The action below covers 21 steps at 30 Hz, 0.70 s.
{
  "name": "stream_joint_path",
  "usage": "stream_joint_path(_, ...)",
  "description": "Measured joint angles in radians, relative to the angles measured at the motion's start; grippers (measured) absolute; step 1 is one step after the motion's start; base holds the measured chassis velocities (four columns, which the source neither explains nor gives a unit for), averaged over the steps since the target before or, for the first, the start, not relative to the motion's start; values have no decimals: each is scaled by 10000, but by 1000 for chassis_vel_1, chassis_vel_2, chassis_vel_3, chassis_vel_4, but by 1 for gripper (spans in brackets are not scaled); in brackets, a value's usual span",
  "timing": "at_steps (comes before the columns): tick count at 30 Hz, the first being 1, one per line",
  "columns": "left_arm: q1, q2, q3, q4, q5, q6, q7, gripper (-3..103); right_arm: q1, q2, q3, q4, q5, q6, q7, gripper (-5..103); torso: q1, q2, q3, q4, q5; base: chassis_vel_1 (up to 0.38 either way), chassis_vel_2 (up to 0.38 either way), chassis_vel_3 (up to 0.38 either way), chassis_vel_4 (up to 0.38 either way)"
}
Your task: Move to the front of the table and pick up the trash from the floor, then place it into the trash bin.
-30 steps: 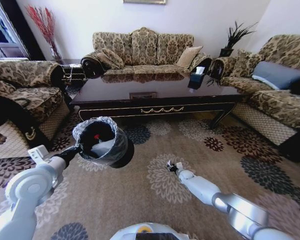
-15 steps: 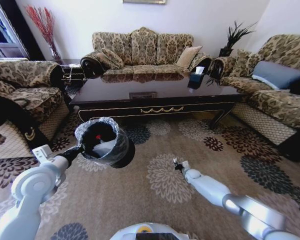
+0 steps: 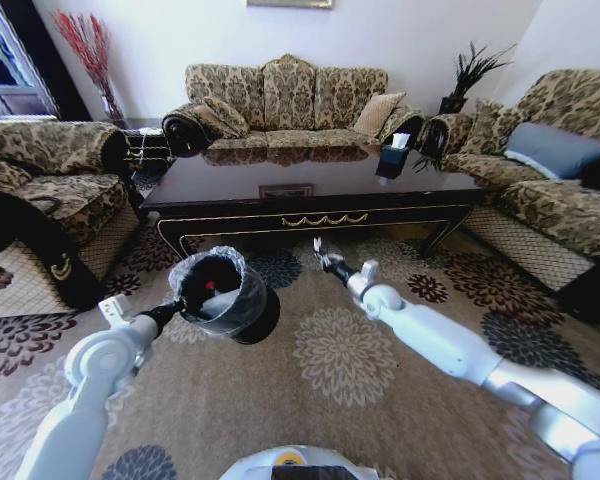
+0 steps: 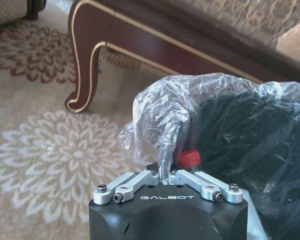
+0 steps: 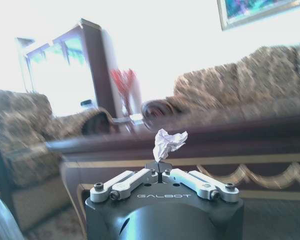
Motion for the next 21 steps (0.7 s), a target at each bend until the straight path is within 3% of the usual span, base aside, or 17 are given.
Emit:
stream_joint_path(5, -202, -13, 266, 319, 147, -12, 0, 3, 696, -302, -465, 1070, 135, 339, 61, 0, 0, 0, 0, 2, -1, 0, 0, 0, 0)
stream_joint_path(11, -464, 27, 438, 472, 180, -19, 11, 3, 1579, -206, -2007, 2039, -29, 671, 125, 0, 0, 0, -1, -3, -3, 0, 0, 0, 0)
stream_joint_path(17, -645, 174, 537, 819, 313, -19, 153, 3, 3077, 1027, -4072, 1812, 12, 639, 527, 0, 1, 0, 0, 3, -2, 0, 0, 0, 0)
stream_joint_path(21, -860, 185, 606, 957, 326, -19, 166, 3, 3796, 1617, -4745, 1460, 92, 652, 632, 0, 0, 0, 1, 5, -3, 0, 0, 0, 0)
